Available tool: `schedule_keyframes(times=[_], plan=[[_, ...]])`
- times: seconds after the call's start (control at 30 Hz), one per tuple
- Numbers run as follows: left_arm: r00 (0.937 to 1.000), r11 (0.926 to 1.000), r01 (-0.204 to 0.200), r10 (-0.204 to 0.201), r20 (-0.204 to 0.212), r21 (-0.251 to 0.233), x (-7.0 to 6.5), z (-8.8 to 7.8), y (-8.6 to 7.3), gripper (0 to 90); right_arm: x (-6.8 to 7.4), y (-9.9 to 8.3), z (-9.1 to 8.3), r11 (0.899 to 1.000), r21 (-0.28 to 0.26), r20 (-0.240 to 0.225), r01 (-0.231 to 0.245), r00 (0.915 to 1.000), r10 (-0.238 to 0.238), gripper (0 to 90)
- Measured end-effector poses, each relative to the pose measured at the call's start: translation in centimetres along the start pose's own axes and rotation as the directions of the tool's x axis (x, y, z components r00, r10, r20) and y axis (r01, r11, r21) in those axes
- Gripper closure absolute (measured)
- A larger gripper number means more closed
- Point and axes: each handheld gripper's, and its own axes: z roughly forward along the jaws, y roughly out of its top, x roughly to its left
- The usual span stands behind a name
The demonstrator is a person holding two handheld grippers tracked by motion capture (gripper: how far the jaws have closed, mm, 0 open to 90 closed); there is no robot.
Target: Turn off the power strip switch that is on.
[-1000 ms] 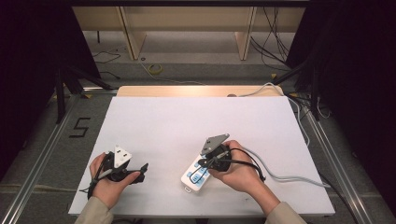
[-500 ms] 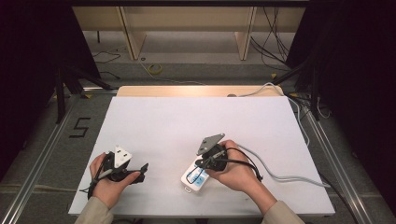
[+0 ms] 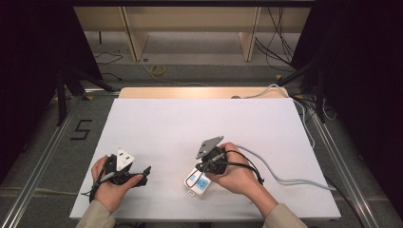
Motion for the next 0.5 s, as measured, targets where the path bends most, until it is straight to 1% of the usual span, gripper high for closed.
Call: schedule_keyframes(times=[0.5], plan=[[1.0, 1.0, 0.004, -0.004, 0.002, -0.004, -0.1, 0.02, 0.02, 8.5, 0.3, 0.56, 0.92, 1.0, 0.02, -0.012, 0.009, 0.9999, -0.008, 90.0]])
